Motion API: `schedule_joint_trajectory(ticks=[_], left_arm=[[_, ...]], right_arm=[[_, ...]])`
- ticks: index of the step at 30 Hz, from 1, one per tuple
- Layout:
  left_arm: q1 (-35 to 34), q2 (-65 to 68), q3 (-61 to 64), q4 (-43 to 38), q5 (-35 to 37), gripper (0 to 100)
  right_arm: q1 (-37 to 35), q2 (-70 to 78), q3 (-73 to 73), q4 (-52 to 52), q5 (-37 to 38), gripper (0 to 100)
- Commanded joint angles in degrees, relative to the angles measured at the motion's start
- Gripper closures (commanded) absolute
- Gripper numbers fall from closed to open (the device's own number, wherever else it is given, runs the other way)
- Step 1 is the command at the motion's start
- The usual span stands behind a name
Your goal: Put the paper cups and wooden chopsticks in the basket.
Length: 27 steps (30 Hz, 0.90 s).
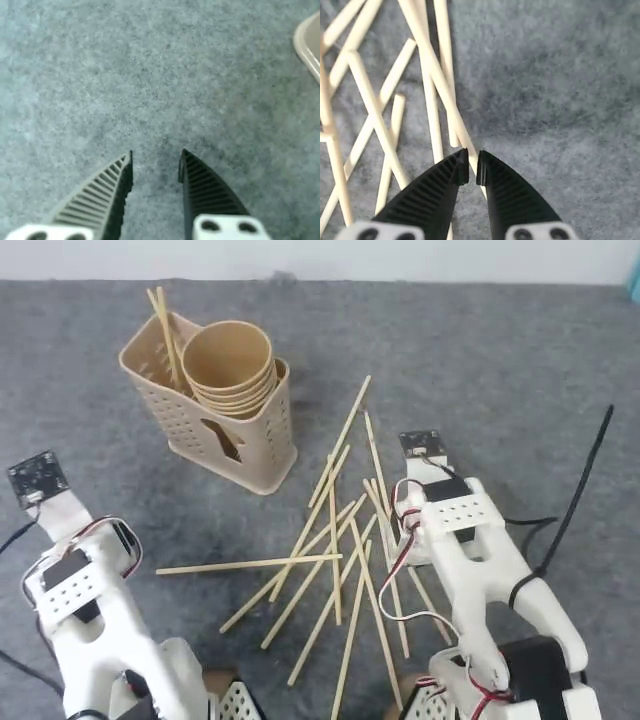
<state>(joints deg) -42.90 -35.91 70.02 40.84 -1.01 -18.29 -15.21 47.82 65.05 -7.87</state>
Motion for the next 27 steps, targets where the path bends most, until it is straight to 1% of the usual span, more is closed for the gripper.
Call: schedule_joint_trajectory(ticks=[1, 9, 13, 23, 27], left_arm=[[-0.44, -0.62, -1.71, 0.09, -0.79, 86], [-0.26, -0.62, -1.8, -0.09, -0.7, 85], [0.97, -0.53, -1.89, -0.09, -0.62, 85], [-0.18, -0.53, -1.71, 0.18, -0.7, 85], [-0.26, -0.53, -1.71, 0.18, -0.7, 85]], right_arm=[[0.84, -2.86, 0.09, -0.66, 1.05, 95.4], [0.84, -2.86, 0.09, -0.66, 1.23, 95.4], [0.84, -2.86, 0.09, -0.66, 1.23, 95.4], [0.84, -2.86, -0.09, -1.89, 1.23, 95.4], [-1.71, -2.77, 0.35, -3.91, 1.32, 95.4]])
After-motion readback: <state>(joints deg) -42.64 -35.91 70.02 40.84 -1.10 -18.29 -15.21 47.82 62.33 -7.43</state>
